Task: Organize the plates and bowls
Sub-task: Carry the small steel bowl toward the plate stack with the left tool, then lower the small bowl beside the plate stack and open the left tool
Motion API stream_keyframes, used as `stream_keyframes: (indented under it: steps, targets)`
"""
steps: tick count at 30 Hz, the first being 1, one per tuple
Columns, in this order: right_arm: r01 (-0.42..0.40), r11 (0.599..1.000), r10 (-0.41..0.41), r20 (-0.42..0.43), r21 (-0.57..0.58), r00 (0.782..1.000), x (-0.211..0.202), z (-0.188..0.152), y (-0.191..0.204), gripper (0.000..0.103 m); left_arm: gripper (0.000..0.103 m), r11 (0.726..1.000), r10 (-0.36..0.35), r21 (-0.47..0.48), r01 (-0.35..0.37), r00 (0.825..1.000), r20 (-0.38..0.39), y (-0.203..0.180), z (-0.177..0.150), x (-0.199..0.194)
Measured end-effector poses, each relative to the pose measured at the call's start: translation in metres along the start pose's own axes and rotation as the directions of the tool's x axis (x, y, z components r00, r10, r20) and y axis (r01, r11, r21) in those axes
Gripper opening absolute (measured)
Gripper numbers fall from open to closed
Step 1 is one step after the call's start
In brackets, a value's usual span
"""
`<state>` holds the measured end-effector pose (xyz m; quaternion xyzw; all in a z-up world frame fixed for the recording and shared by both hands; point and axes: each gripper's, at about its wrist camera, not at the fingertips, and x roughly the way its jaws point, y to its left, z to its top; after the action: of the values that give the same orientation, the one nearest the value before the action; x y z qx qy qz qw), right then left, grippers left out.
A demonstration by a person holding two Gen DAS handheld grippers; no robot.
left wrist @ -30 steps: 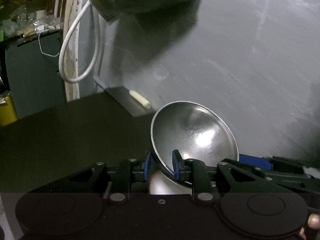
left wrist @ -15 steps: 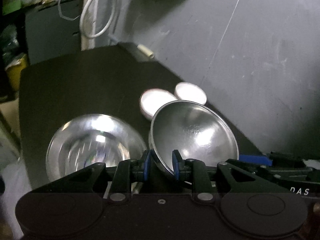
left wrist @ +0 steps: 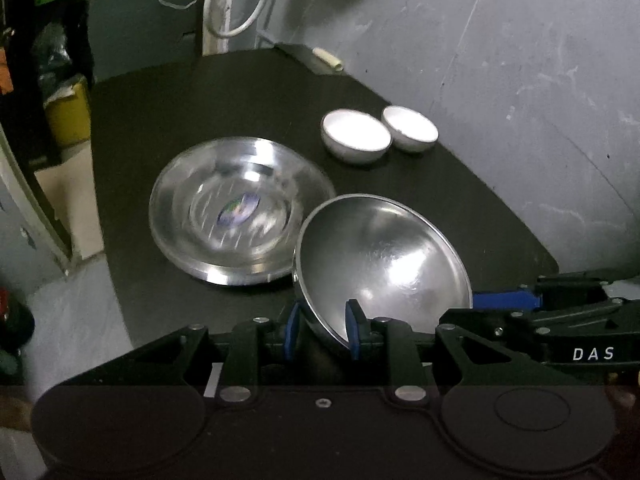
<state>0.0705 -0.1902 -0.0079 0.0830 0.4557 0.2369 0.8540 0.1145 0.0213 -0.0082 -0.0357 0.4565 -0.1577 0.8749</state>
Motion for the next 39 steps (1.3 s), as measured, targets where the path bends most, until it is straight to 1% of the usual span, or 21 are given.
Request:
stream_keyframes:
  steps: [3,7,12,16,19,20,21,23,24,25,26,27,29,31,32,33,35,39]
  targets:
    - [0.012,0.999,-0.012,-0.021,-0.038,1.000,0.002,-0.012,0.018,0.040,0.026,1.000,0.009,-0.027,-0.010,1.000,-0.026,0.006,-0.017,-0.005]
    - [0.022,0.998,-0.024,-0.035,-0.051,0.999,0.005,-0.022,0.034,0.040,0.028,0.998,0.004,-0.064,-0.007,0.999,-0.047,0.014,-0.034,-0.012]
    - [0.039,0.998,-0.040,-0.030,-0.057,0.999,0.008,-0.032,0.046,0.040,0.028,0.998,0.017,-0.055,-0.021,0.998,-0.067,0.020,-0.044,-0.014]
    - [0.050,0.998,-0.050,-0.015,-0.043,0.999,0.009,-0.033,0.048,0.040,0.028,0.999,0.010,-0.047,-0.013,0.998,-0.068,0.022,-0.049,-0.016]
    - [0.053,0.998,-0.053,-0.011,-0.032,0.999,0.008,-0.035,0.049,0.044,0.028,0.999,0.003,-0.034,-0.006,0.997,-0.071,0.022,-0.048,-0.015]
    - [0.059,0.998,-0.059,-0.006,-0.032,0.998,0.007,-0.036,0.050,0.046,0.032,0.999,0.006,-0.031,-0.008,0.997,-0.071,0.022,-0.049,-0.016]
    - [0.066,0.997,-0.066,0.001,-0.032,0.998,0.005,-0.037,0.050,0.051,0.035,1.000,0.012,-0.025,-0.014,0.997,-0.070,0.023,-0.049,-0.018]
    - [0.088,0.996,-0.088,0.021,-0.024,0.996,0.001,-0.037,0.049,0.056,0.049,1.000,0.023,-0.013,-0.023,0.998,-0.061,0.026,-0.048,-0.022]
    - [0.099,0.995,-0.098,0.034,-0.012,0.995,-0.003,-0.038,0.047,0.060,0.053,1.000,0.023,-0.011,-0.024,0.998,-0.053,0.028,-0.048,-0.026]
    - [0.108,0.994,-0.108,0.043,-0.003,0.993,-0.006,-0.038,0.046,0.063,0.062,1.000,0.022,-0.012,-0.022,0.999,-0.042,0.030,-0.048,-0.030]
    - [0.121,0.993,-0.121,0.056,0.009,0.991,-0.010,-0.039,0.045,0.071,0.072,1.000,0.017,-0.012,-0.017,1.000,-0.022,0.033,-0.049,-0.035]
    - [0.136,0.990,-0.137,0.074,0.021,0.988,-0.015,-0.040,0.044,0.079,0.076,1.000,0.007,-0.009,-0.007,1.000,0.006,0.035,-0.049,-0.041]
    - [0.156,0.987,-0.159,0.103,0.035,0.982,-0.024,-0.040,0.043,0.087,0.093,1.000,-0.005,-0.009,0.006,0.997,0.071,0.039,-0.052,-0.054]
    - [0.181,0.983,-0.184,0.133,0.032,0.974,-0.033,-0.037,0.043,0.094,0.101,1.000,-0.014,-0.024,0.018,0.989,0.145,0.043,-0.055,-0.067]
    - [0.193,0.981,-0.194,0.149,0.027,0.969,-0.037,-0.036,0.044,0.100,0.102,0.999,-0.019,-0.033,0.025,0.984,0.179,0.044,-0.055,-0.071]
    - [0.204,0.979,-0.205,0.169,0.022,0.964,-0.042,-0.033,0.045,0.103,0.102,0.998,-0.024,-0.044,0.034,0.978,0.207,0.045,-0.055,-0.075]
    - [0.226,0.974,-0.224,0.207,0.016,0.952,-0.052,-0.028,0.047,0.103,0.102,0.997,-0.020,-0.063,0.036,0.970,0.242,0.046,-0.050,-0.080]
    - [0.283,0.959,-0.275,0.260,0.004,0.926,-0.061,-0.014,0.051,0.103,0.102,0.991,0.029,-0.133,0.015,0.946,0.323,0.045,-0.035,-0.083]
